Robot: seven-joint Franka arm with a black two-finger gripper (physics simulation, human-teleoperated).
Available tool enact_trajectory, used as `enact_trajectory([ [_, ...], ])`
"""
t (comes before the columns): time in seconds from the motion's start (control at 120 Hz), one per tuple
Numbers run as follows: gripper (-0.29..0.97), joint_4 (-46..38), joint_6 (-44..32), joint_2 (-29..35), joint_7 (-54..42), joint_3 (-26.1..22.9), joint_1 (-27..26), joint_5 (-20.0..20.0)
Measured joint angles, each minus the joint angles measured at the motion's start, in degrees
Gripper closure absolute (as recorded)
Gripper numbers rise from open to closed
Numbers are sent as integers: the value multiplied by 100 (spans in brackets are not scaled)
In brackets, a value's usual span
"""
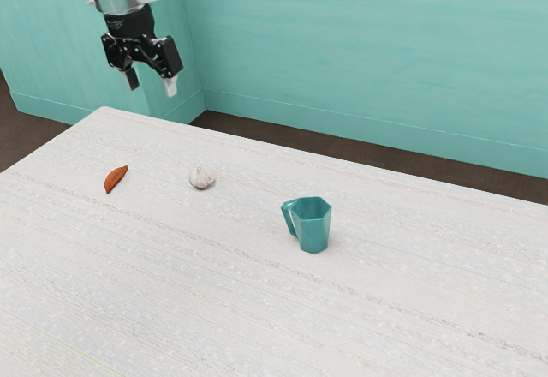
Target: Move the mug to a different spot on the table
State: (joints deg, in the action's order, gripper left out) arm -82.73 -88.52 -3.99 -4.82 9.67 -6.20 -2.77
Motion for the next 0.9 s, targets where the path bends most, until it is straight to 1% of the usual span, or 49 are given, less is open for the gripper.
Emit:
enact_trajectory([
  [0.375,0,0,10,-21,-106,31,23,-31],
  [0.442,0,0,7,-17,-14,20,28,-161],
  [0.592,0,-57,92,-38,742,-118,37,-381],
  [0.667,0,-67,207,-99,1325,-360,100,-429],
  [0.792,0,-87,358,-312,2282,-526,-60,-571],
  [0.9,0,-543,89,-390,2963,-646,1,-696],
])
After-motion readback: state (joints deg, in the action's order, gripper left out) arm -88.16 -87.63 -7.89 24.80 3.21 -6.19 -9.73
